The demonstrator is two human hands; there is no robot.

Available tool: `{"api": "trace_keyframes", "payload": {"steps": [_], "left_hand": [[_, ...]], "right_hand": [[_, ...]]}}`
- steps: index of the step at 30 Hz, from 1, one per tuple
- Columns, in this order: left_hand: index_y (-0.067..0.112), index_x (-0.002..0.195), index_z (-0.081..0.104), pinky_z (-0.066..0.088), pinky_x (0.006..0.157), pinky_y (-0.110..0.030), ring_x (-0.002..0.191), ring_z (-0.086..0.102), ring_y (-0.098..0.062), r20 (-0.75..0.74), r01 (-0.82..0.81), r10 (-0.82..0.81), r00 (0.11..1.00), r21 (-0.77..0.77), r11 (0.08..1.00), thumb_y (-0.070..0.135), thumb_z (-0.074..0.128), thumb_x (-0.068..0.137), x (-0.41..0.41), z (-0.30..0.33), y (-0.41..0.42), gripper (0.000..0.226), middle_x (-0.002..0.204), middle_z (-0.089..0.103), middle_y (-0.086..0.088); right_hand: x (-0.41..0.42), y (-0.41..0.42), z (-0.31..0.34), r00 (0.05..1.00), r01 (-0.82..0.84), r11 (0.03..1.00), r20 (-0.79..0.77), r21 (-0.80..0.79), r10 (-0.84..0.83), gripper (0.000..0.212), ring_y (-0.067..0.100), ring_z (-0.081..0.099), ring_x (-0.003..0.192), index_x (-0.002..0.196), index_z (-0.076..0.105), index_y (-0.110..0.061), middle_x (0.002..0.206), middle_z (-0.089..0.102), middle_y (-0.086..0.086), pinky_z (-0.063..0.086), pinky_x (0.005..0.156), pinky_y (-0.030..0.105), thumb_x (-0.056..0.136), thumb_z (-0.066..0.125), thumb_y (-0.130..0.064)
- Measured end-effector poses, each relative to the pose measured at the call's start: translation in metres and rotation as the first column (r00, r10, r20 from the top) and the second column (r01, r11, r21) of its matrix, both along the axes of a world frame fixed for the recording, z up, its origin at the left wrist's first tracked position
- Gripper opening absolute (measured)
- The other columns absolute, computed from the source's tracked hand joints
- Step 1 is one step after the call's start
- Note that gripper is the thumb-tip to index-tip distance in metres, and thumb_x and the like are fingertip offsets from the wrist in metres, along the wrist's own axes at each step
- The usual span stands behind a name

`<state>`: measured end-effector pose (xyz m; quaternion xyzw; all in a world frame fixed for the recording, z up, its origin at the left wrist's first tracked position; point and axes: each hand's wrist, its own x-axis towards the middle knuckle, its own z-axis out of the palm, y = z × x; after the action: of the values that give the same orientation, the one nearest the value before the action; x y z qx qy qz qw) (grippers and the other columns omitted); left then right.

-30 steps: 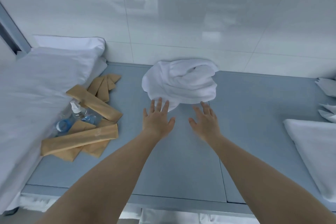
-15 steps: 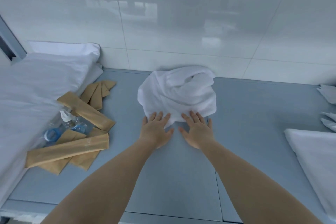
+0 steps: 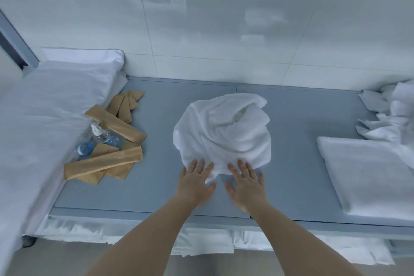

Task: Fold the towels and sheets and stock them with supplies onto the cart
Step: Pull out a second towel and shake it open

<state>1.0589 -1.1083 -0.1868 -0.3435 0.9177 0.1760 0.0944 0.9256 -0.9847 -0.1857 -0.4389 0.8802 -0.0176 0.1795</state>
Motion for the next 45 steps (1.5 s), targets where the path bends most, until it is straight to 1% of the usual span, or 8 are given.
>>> {"api": "trace_keyframes", "payload": {"steps": [15, 19, 24, 26, 28, 33, 39, 45], "left_hand": [[0.039, 0.152, 0.0, 0.0, 0.119, -0.041, 0.149, -0.006, -0.019, -0.022, 0.123, -0.124, 0.992, -0.026, 0.992, 0.059, 0.032, 0.095, 0.071, -0.004, 0.067, 0.069, 0.162, -0.002, 0.004], [0.038, 0.152, -0.003, 0.001, 0.119, -0.041, 0.149, -0.006, -0.02, -0.026, 0.114, -0.116, 0.993, -0.061, 0.992, 0.053, 0.046, 0.093, 0.079, -0.005, 0.08, 0.078, 0.162, -0.002, 0.003], [0.035, 0.149, 0.026, 0.016, 0.113, -0.048, 0.138, 0.033, -0.023, -0.051, 0.073, -0.088, 0.995, -0.251, 0.965, 0.015, 0.06, 0.086, 0.082, 0.0, 0.094, 0.074, 0.151, 0.037, 0.005], [0.026, 0.122, 0.064, 0.038, 0.1, -0.053, 0.099, 0.062, -0.023, -0.174, 0.05, -0.118, 0.978, -0.351, 0.935, 0.007, 0.078, 0.067, 0.078, 0.009, 0.092, 0.06, 0.11, 0.067, 0.005], [0.019, 0.093, 0.073, 0.047, 0.089, -0.05, 0.072, 0.064, -0.024, -0.287, 0.021, -0.128, 0.949, -0.349, 0.937, 0.003, 0.083, 0.058, 0.074, 0.019, 0.089, 0.039, 0.078, 0.069, 0.004], [0.009, 0.087, 0.062, 0.033, 0.056, -0.028, 0.063, 0.058, -0.03, -0.469, -0.008, -0.066, 0.881, -0.156, 0.988, 0.01, 0.068, 0.083, 0.058, 0.057, 0.082, 0.008, 0.071, 0.065, -0.004], [0.012, 0.09, 0.062, 0.031, 0.055, -0.027, 0.058, 0.046, -0.017, -0.603, -0.013, -0.041, 0.797, -0.085, 0.996, 0.029, 0.061, 0.092, 0.034, 0.112, 0.084, 0.017, 0.065, 0.06, 0.0], [0.016, 0.092, 0.06, 0.031, 0.057, -0.025, 0.06, 0.044, -0.013, -0.658, 0.04, -0.081, 0.749, -0.077, 0.996, 0.021, 0.057, 0.092, 0.012, 0.163, 0.09, 0.005, 0.061, 0.046, 0.014]], "right_hand": [[0.075, 0.082, 0.002, 0.997, 0.073, 0.997, 0.014, -0.024, -0.073, 0.061, 0.015, -0.011, 0.148, 0.151, 0.0, -0.043, 0.161, -0.012, -0.008, -0.003, 0.118, 0.05, 0.098, 0.027, -0.057], [0.079, 0.092, 0.0, 0.999, 0.035, 0.999, -0.029, -0.022, -0.036, 0.067, 0.017, -0.009, 0.148, 0.151, 0.003, -0.041, 0.161, -0.011, -0.005, -0.002, 0.118, 0.051, 0.097, 0.042, -0.047], [0.078, 0.098, 0.001, 0.989, 0.069, 0.984, -0.115, -0.164, -0.089, 0.044, 0.023, 0.031, 0.136, 0.137, 0.044, -0.036, 0.149, 0.037, -0.004, 0.006, 0.117, 0.054, 0.095, 0.05, -0.026], [0.07, 0.096, 0.005, 0.984, 0.098, 0.957, -0.114, -0.273, -0.134, 0.028, 0.022, 0.045, 0.12, 0.12, 0.06, -0.031, 0.127, 0.055, -0.008, 0.01, 0.117, 0.054, 0.094, 0.052, -0.022], [0.059, 0.093, 0.011, 0.983, 0.139, 0.931, -0.069, -0.337, -0.171, 0.022, 0.021, 0.047, 0.116, 0.113, 0.065, -0.026, 0.114, 0.061, -0.008, 0.009, 0.117, 0.051, 0.096, 0.052, -0.022], [0.044, 0.087, 0.045, 0.98, 0.158, 0.816, -0.011, -0.556, -0.197, 0.019, 0.027, 0.052, 0.111, 0.105, 0.071, -0.016, 0.106, 0.068, -0.001, 0.034, 0.105, 0.048, 0.092, 0.059, -0.01], [0.049, 0.09, 0.091, 0.995, 0.09, 0.564, 0.047, -0.821, -0.09, 0.018, 0.02, 0.06, 0.087, 0.103, 0.068, -0.012, 0.099, 0.063, -0.001, 0.05, 0.078, 0.03, 0.091, 0.064, -0.025], [0.05, 0.089, 0.128, 0.984, 0.152, 0.515, 0.179, -0.844, 0.003, 0.028, 0.007, 0.057, 0.076, 0.108, 0.061, -0.013, 0.094, 0.059, -0.007, 0.044, 0.07, 0.012, 0.088, 0.068, -0.029]]}}
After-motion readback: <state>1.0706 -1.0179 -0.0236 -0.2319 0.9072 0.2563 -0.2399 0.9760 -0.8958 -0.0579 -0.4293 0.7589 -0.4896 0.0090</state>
